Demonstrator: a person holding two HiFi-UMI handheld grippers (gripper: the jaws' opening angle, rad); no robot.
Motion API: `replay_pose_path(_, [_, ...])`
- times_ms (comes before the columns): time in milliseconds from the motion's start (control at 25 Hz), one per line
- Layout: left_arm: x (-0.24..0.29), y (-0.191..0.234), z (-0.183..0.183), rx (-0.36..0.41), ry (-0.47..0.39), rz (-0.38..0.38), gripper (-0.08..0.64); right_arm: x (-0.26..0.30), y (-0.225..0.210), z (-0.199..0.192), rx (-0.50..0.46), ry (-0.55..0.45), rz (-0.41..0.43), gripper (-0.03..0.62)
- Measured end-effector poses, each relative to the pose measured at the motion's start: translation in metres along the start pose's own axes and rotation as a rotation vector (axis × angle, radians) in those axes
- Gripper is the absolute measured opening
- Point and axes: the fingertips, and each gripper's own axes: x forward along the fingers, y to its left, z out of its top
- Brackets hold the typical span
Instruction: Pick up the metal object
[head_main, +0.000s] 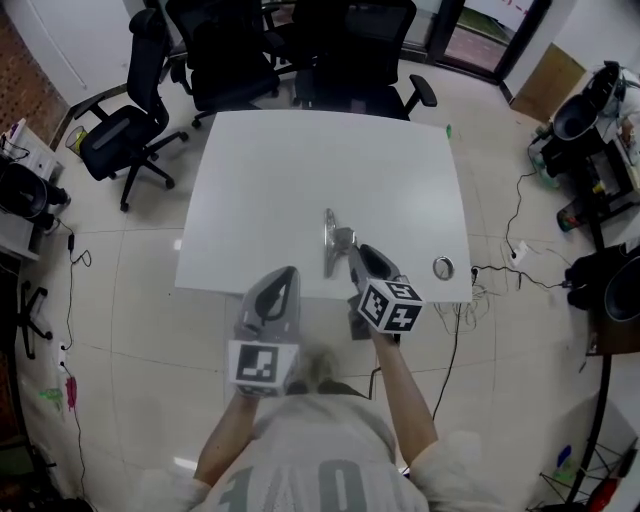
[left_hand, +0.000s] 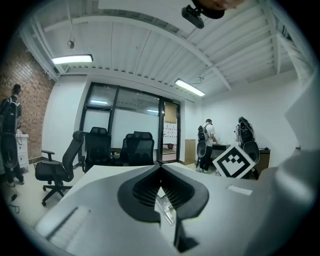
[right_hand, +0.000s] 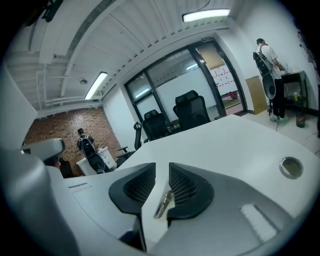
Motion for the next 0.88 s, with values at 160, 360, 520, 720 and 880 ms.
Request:
replay_pose_path(160, [0.016, 0.004, 0.004, 0.029, -0.061, -0.01, 0.002, 0.04, -0.019, -0.019, 0.02, 0.096, -0.038, 0.143])
replay_pose_path(360, [0.033, -0.004, 0.013, 0.082, -0.133, -0.038, 0.002, 0.075, -0.037, -0.038, 0.029, 0.208, -0.102, 0.187])
replay_pose_path(520, [0.038, -0.001, 0.021, 0.048, -0.159, -0.033, 0.002, 0.09, -0.042, -0.051, 0.031, 0.292, -0.131, 0.183])
replay_pose_path(720, [0.043, 0.007, 0.029, 0.063, -0.172, -0.019, 0.002, 0.098, -0.035, -0.054, -0.004, 0.309, -0.106, 0.115])
replay_pose_path(880, [0.044, 0.019, 0.034, 0.046, -0.184, 0.01, 0.002, 0.088, -0.021, -0.029, -0.098, 0.223, -0.096, 0.1])
